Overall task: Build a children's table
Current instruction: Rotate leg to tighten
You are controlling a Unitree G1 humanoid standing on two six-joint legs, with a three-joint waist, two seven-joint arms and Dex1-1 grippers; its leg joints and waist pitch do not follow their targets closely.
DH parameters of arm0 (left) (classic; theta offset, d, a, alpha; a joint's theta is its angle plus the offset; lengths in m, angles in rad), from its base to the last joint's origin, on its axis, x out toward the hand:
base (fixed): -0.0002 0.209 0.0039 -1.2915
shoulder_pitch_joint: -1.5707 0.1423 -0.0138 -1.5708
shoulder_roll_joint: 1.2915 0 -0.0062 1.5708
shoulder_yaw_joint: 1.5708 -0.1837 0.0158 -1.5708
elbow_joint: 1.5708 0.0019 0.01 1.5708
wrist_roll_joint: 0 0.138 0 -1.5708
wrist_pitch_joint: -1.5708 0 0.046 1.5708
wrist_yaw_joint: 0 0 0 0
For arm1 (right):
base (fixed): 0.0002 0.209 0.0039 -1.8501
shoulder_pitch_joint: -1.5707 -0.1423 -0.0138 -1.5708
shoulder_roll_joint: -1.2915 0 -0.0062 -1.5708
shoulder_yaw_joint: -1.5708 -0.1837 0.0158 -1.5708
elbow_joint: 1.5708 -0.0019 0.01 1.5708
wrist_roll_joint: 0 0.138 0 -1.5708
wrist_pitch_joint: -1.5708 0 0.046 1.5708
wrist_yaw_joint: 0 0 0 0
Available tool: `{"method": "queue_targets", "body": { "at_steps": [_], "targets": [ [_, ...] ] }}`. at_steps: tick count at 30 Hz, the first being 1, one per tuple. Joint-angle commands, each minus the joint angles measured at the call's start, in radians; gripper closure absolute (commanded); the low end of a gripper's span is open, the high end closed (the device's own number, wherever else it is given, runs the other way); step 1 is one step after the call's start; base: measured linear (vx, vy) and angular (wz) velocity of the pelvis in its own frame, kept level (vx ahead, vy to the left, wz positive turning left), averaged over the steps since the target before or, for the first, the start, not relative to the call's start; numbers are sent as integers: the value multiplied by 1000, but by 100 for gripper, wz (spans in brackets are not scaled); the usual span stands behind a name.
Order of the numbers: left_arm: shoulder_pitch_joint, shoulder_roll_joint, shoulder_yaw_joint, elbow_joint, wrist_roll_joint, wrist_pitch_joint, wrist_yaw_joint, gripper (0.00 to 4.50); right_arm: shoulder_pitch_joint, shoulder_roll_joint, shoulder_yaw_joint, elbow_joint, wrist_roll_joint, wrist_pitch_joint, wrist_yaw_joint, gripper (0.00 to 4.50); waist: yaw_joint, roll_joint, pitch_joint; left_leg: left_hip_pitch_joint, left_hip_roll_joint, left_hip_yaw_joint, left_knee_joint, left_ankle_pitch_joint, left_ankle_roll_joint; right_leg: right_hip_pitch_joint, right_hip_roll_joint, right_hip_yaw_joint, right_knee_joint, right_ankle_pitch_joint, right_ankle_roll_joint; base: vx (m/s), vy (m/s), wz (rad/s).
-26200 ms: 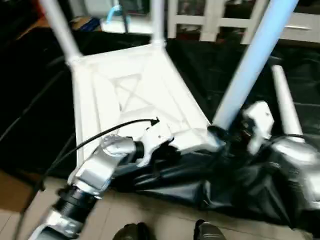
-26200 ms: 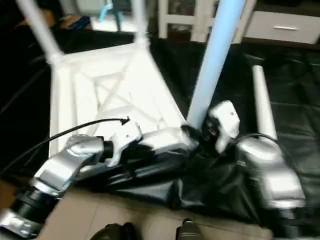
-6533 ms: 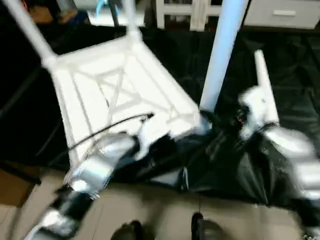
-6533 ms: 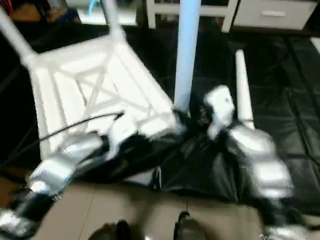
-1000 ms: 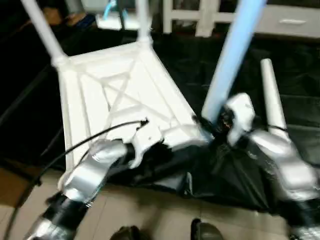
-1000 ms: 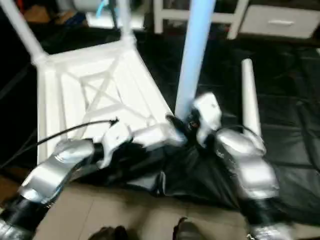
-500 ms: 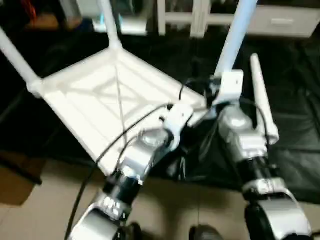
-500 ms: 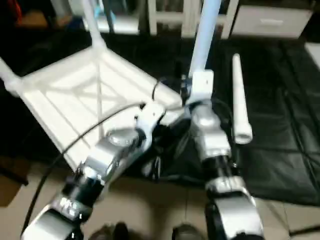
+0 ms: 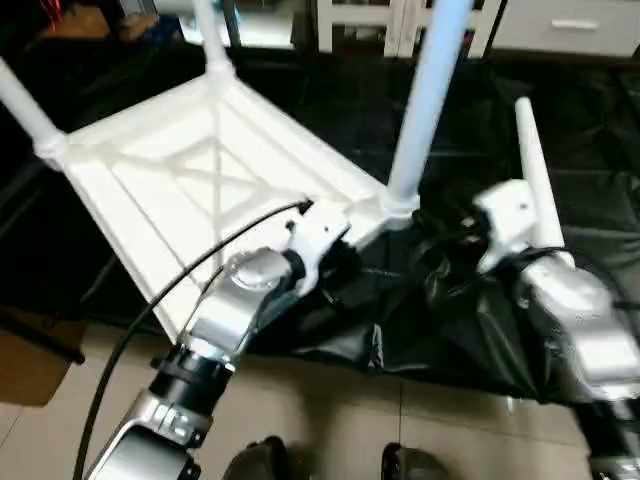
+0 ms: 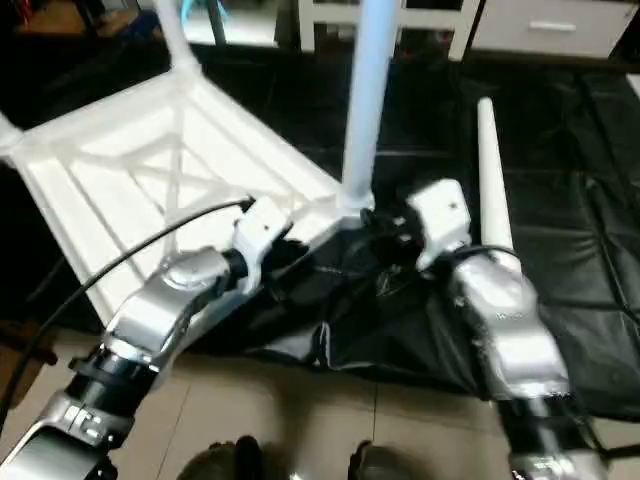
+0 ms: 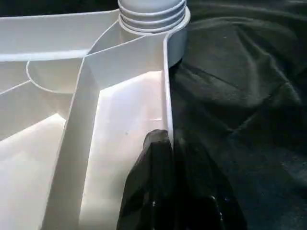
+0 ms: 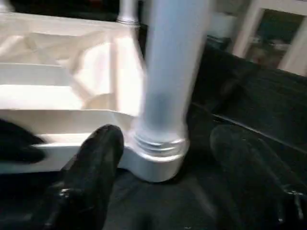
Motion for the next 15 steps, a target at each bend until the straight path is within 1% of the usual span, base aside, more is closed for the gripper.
{"method": "queue_targets", "body": {
  "at_steps": [1, 2, 3, 4, 5, 6, 7, 8, 9, 10, 11, 12, 13, 14, 15],
  "targets": [
    [-27, -18, 36, 28, -25, -28, 16, 450, 51, -22, -19, -61, 19, 39, -1, 74, 6, -9, -87, 30, 31, -10, -42, -118, 172, 58, -43, 32, -54, 9, -286, 0, 0, 0],
    [-28, -19, 36, 29, -26, -28, 16, 450, 52, -22, -19, -61, 19, 40, -2, 65, 6, -14, -85, 31, 31, -8, -43, -134, 166, 58, -42, 33, -59, -12, -282, 0, 0, 0],
    [-44, -42, 48, 48, -40, -24, 25, 450, 69, -25, -24, -70, 14, 52, -20, 57, 7, -16, -83, 31, 30, -8, -45, -156, 154, 57, -44, 34, -62, -49, -281, 0, 0, 0],
    [-67, -74, 67, 77, -58, -18, 42, 450, 82, -25, -25, -68, -4, 68, -46, 57, 8, -11, -82, 32, 28, -7, -44, -168, 145, 55, -43, 33, -64, -74, -278, 0, 0, 0],
    [-95, -107, 84, 110, -75, -20, 59, 450, 93, -23, -22, -67, -34, 87, -72, 57, 7, -11, -80, 35, 28, -6, -46, -195, 130, 53, -43, 33, -70, -118, -269, 0, 0, 0],
    [-110, -124, 92, 127, -83, -28, 69, 450, 96, -19, -21, -64, -47, 98, -85, 57, 9, -13, -82, 34, 27, -8, -47, -201, 119, 55, -43, 33, -70, -137, -258, 0, 0, 0],
    [-155, -172, 119, 176, -107, -52, 100, 450, 103, -5, -20, -57, -81, 124, -128, 57, 8, -15, -83, 34, 22, -5, -45, -192, 113, 51, -39, 34, -72, -141, -250, 0, 0, 0],
    [-199, -215, 145, 224, -129, -77, 124, 450, 108, 12, -24, -56, -99, 149, -166, 57, 10, -17, -87, 34, 22, -7, -43, -186, 116, 54, -43, 36, -71, -131, -248, 0, 0, 0],
    [-216, -230, 155, 243, -137, -88, 134, 450, 109, 19, -25, -54, -106, 160, -182, 57, 9, -14, -86, 28, 19, -8, -42, -161, 123, 55, -42, 36, -68, -111, -248, 0, 0, 0],
    [-235, -247, 168, 265, -145, -103, 148, 450, 110, 27, -24, -52, -114, 174, -201, 57, 10, -18, -92, 27, 19, -10, -40, -136, 136, 57, -43, 38, -64, -71, -251, 0, 0, 0],
    [-279, -284, 197, 318, -170, -145, 172, 450, 111, 34, -21, -53, -121, 193, -221, 57, 10, -19, -93, 25, 17, -11, -37, -118, 145, 59, -43, 39, -61, -43, -254, 0, 0, 0],
    [-315, -315, 216, 361, -190, -190, 181, 450, 113, 38, -16, -57, -124, 204, -233, 57, 12, -13, -96, 25, 15, -11, -32, -87, 168, 57, -41, 39, -57, 14, -263, 0, 0, 0],
    [-339, -334, 228, 387, -199, -220, 195, 450, 115, 39, -12, -62, -128, 212, -240, 57, 15, -16, -102, 21, 13, -13, -26, -53, 195, 61, -44, 39, -48, 72, -269, 0, 0, 0],
    [-352, -345, 235, 403, -202, -237, 203, 450, 116, 40, -9, -65, -130, 217, -246, 57, 16, -7, -102, 18, 13, -13, -24, -35, 209, 59, -44, 38, -43, 95, -271, 0, 0, 0],
    [-370, -360, 248, 415, -207, -267, 211, 450, 120, 44, -4, -74, -133, 223, -253, 57, 13, -9, -107, 13, 14, -15, -17, 1, 239, 60, -44, 37, -36, 148, -277, 0, 0, 0]
  ]
}}
